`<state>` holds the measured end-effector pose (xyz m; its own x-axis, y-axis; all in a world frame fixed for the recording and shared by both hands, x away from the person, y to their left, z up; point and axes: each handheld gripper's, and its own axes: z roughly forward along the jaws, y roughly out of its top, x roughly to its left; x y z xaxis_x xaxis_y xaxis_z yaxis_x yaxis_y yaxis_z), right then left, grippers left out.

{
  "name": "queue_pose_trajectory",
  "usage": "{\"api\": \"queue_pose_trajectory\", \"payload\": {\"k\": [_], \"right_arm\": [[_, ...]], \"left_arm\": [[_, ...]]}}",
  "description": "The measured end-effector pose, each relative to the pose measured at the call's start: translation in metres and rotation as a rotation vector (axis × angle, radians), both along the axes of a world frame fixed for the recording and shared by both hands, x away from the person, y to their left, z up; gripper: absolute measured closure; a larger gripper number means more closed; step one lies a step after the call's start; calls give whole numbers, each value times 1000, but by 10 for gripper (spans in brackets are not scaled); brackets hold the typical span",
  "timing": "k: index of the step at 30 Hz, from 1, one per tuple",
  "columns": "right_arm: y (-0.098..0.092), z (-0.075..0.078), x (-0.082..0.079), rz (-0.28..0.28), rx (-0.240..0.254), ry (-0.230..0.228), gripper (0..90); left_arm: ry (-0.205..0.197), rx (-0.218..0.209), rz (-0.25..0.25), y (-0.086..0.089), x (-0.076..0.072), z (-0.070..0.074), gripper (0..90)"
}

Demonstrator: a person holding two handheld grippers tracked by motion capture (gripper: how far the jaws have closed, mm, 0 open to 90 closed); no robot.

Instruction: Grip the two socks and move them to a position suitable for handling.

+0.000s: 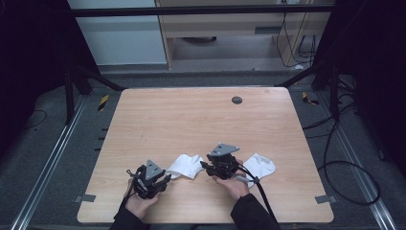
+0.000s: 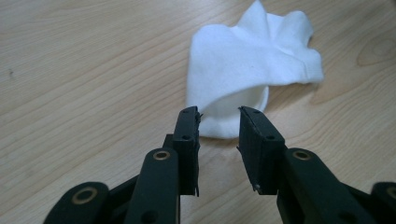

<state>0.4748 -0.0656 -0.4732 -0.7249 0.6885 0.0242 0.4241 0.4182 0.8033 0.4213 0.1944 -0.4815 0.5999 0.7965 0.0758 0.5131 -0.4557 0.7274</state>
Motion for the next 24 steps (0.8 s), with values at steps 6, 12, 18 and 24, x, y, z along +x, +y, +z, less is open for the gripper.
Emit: {"api": "queue_pose_trajectory", "payload": {"k": [6, 12, 18, 24], "right_arm": [[9, -12, 5, 6, -33, 31, 639], [14, -23, 9, 7, -55, 49, 632], [17, -28, 10, 17, -71, 63, 669], [17, -30, 9, 10, -61, 77, 775]], "left_arm": [[-2, 23, -50, -11, -2, -5, 659], [-1, 50, -66, -20, 0, -10, 640], [8, 60, -70, -24, 6, -14, 648], [10, 67, -71, -27, 9, -14, 690]]}}
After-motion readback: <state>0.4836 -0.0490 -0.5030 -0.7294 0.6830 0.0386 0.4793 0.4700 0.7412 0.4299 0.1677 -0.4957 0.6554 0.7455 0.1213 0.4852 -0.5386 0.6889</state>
